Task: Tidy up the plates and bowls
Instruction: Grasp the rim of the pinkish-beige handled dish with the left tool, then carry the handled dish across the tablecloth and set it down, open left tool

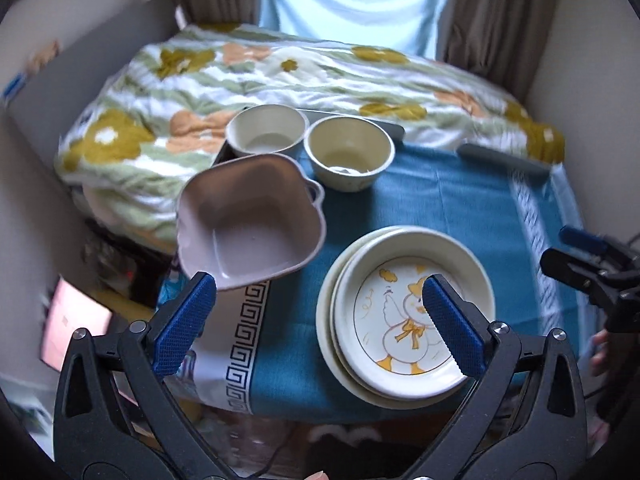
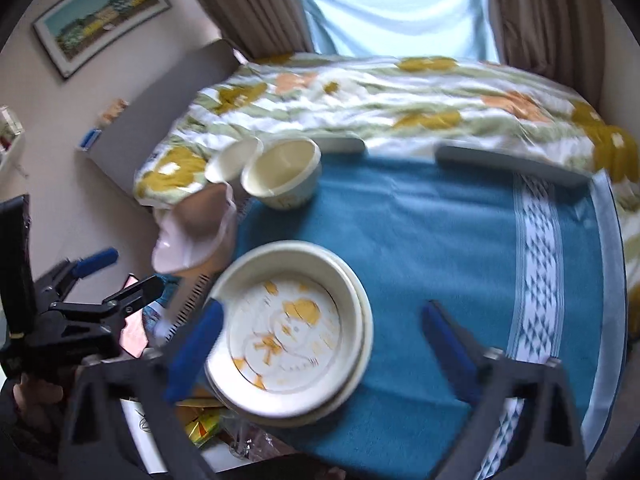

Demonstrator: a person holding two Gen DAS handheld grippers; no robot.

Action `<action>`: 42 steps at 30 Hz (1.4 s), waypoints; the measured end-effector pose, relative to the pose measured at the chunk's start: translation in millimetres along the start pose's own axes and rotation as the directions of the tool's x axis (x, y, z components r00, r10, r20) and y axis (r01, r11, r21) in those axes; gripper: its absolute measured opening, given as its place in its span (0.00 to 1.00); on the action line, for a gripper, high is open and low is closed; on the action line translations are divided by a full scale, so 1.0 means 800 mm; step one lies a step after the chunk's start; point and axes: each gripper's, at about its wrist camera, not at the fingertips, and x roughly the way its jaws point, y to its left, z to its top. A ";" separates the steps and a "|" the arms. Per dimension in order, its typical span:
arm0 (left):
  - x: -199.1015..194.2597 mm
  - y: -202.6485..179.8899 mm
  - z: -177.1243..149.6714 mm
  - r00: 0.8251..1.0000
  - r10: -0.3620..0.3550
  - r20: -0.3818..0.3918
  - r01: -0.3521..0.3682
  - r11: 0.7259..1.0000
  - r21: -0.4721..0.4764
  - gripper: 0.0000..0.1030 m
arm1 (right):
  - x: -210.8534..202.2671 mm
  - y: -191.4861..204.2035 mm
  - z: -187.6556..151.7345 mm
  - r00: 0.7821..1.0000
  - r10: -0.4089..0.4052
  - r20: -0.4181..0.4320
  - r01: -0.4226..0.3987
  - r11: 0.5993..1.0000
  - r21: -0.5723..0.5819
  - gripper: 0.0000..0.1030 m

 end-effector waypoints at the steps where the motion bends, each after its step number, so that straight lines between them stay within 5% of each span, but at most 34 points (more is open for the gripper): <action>1: -0.001 0.019 0.003 1.000 -0.004 -0.006 0.003 0.999 -0.049 1.00 | 0.003 0.006 0.008 1.000 0.005 0.001 -0.005 1.000 -0.027 0.98; 7: 0.019 0.105 0.014 1.000 -0.007 -0.026 0.002 0.983 -0.183 1.00 | 0.053 0.058 0.049 0.994 0.037 -0.108 -0.049 0.992 -0.115 0.98; 12: 0.069 0.164 0.021 0.993 -0.092 -0.079 0.067 0.960 -0.273 0.99 | 0.126 0.106 0.078 0.989 0.002 -0.150 -0.021 0.992 -0.128 0.98; 14: 0.093 0.175 0.021 0.987 -0.120 -0.104 0.087 0.955 -0.283 0.94 | 0.157 0.114 0.084 0.981 0.022 -0.191 -0.044 0.993 -0.112 0.98; 16: 0.117 0.179 0.020 0.978 -0.156 -0.139 0.110 0.950 -0.292 0.79 | 0.190 0.122 0.088 0.973 0.019 -0.230 -0.046 0.993 -0.111 0.98; 23: 0.186 0.184 0.018 0.945 -0.227 -0.237 0.152 0.943 -0.296 0.48 | 0.266 0.127 0.084 0.939 0.049 -0.339 -0.079 0.994 -0.074 0.59; 28: 0.202 0.189 0.023 0.941 -0.233 -0.247 0.158 0.944 -0.290 0.15 | 0.284 0.129 0.080 0.929 0.089 -0.359 -0.113 0.992 -0.047 0.35; 32: 0.201 0.187 0.029 0.952 -0.167 -0.257 0.110 0.969 -0.223 0.13 | 0.286 0.136 0.079 0.935 0.058 -0.350 -0.091 0.993 -0.077 0.14; 42: 0.148 0.162 0.039 0.974 -0.086 -0.208 0.061 0.990 -0.125 0.13 | 0.250 0.143 0.077 0.956 0.082 -0.281 -0.103 0.993 -0.063 0.14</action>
